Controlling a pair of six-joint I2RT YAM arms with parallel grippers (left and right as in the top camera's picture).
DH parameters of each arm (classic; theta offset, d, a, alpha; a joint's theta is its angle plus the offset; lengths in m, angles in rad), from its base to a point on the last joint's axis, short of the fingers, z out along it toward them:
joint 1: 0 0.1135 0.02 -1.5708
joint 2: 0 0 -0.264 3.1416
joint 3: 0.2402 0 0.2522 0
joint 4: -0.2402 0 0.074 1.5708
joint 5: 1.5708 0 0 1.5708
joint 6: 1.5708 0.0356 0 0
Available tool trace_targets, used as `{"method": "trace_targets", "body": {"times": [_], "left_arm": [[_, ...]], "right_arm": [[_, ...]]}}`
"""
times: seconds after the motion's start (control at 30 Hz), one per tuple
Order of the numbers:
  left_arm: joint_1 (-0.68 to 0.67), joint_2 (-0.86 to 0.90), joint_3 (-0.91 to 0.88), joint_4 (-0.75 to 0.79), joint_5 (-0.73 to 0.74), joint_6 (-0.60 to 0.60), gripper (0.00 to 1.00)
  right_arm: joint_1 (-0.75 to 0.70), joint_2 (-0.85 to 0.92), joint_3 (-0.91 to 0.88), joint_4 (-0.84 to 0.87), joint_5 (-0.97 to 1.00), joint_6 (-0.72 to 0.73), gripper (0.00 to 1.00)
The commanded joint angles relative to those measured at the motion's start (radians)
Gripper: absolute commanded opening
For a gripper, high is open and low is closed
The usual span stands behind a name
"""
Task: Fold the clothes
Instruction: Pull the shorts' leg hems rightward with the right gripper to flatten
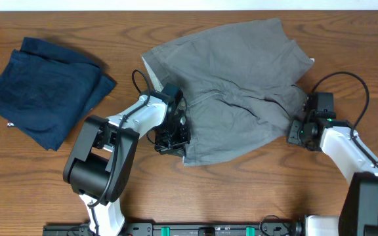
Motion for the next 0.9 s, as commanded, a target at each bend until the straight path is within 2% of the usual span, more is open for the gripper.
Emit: {"method": "trace_targets", "body": {"times": [0.0, 0.2, 0.37, 0.53, 0.57, 0.63, 0.67, 0.8, 0.87], "left_arm": [[0.031, 0.030, -0.020, 0.000, -0.186, -0.010, 0.06], [0.079, 0.030, -0.020, -0.033, -0.257, -0.008, 0.06], [0.121, 0.030, -0.020, -0.056, -0.290, -0.008, 0.06], [0.132, 0.030, -0.020, -0.043, -0.290, -0.008, 0.06], [0.132, 0.030, -0.020, -0.036, -0.290, -0.009, 0.06], [0.132, 0.030, -0.020, -0.029, -0.290, -0.009, 0.06], [0.132, 0.030, -0.020, -0.029, -0.290, -0.009, 0.06], [0.132, 0.030, -0.020, -0.029, -0.290, -0.009, 0.06], [0.132, 0.030, -0.020, -0.029, -0.290, -0.009, 0.06]], "right_arm": [[-0.008, 0.017, -0.006, 0.022, 0.023, -0.032, 0.01], [-0.017, -0.048, 0.054, -0.084, 0.009, -0.032, 0.01], [-0.071, -0.135, 0.240, -0.212, 0.016, -0.056, 0.01], [-0.114, -0.138, 0.367, -0.129, 0.016, -0.183, 0.01], [-0.116, -0.135, 0.368, -0.090, 0.016, -0.194, 0.08], [-0.116, -0.120, 0.366, -0.018, 0.015, -0.197, 0.45], [-0.116, -0.103, 0.366, 0.002, 0.016, -0.196, 0.59], [-0.116, -0.074, 0.366, -0.087, 0.024, -0.176, 0.89], [-0.121, -0.074, 0.366, -0.190, 0.048, -0.114, 0.99]]}}
